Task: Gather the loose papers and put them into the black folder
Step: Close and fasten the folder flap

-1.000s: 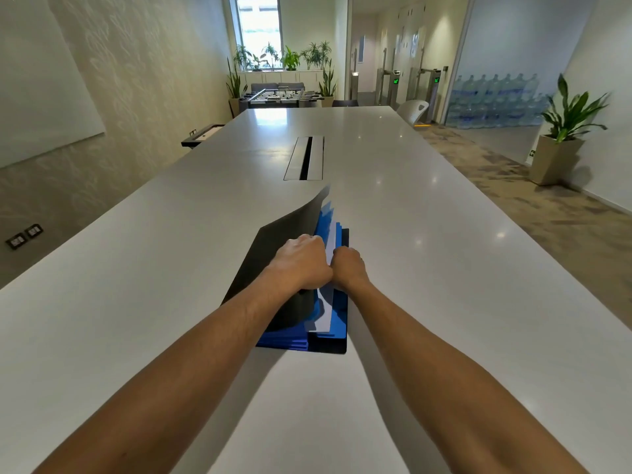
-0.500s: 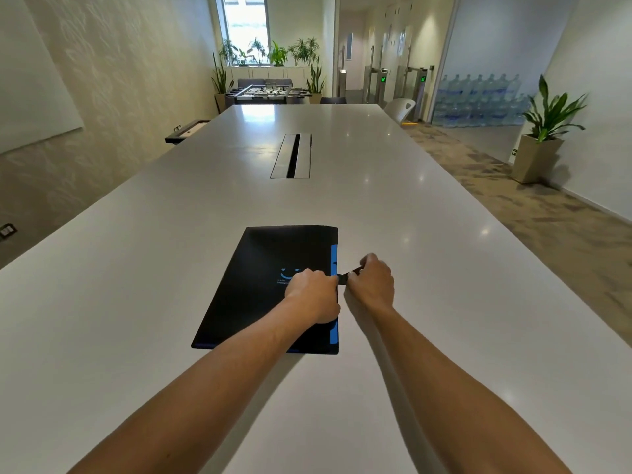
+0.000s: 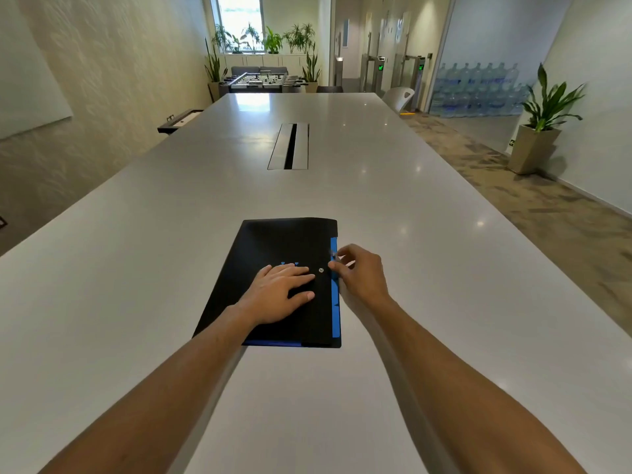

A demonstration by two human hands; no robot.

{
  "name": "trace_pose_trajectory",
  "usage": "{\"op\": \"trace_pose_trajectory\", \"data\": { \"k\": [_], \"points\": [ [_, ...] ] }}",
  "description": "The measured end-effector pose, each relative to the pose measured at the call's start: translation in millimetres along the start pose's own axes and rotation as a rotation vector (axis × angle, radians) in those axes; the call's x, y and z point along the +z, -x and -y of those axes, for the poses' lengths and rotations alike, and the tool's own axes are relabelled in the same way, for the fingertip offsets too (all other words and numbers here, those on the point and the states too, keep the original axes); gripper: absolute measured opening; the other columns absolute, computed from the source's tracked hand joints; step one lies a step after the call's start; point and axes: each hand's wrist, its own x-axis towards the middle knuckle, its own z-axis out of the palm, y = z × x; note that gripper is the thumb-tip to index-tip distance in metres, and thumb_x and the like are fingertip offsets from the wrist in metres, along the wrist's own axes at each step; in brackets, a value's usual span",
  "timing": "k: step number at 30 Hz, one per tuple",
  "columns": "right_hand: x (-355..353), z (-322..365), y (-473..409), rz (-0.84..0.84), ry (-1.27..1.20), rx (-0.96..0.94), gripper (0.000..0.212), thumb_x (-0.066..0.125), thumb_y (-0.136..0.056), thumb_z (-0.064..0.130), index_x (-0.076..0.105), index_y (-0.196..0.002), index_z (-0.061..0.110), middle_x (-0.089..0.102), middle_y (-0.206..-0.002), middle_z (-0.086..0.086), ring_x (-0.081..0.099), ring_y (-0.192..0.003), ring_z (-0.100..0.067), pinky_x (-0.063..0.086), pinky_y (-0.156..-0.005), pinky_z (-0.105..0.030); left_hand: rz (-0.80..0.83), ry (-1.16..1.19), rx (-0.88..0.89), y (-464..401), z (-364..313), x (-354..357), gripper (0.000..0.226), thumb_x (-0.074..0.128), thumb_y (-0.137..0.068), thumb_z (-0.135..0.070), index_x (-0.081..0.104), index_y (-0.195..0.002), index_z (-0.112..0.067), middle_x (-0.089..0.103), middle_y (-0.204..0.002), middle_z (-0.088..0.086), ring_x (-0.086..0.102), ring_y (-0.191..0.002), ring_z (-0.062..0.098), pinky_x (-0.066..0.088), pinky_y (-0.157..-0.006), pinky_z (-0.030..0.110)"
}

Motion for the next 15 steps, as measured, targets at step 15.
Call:
{"op": "trace_pose_trajectory", "data": {
  "k": [15],
  "points": [
    [21, -5, 0, 0.146, 0.351, -0.235, 0.016, 0.058, -0.096, 0.02, 0.071, -0.103, 0.013, 0.061, -0.094, 0.0, 0.053, -0.082, -0.008, 0.033, -0.069, -0.011, 0.008, 0.013, 0.012, -3, 4, 17, 0.063, 0.027, -0.096, -0.06, 0.01, -0.153, -0.038, 0.011, -0.163, -0.011, 0.006, -0.149, 0.014, -0.002, -0.118, 0.054]
  ]
}}
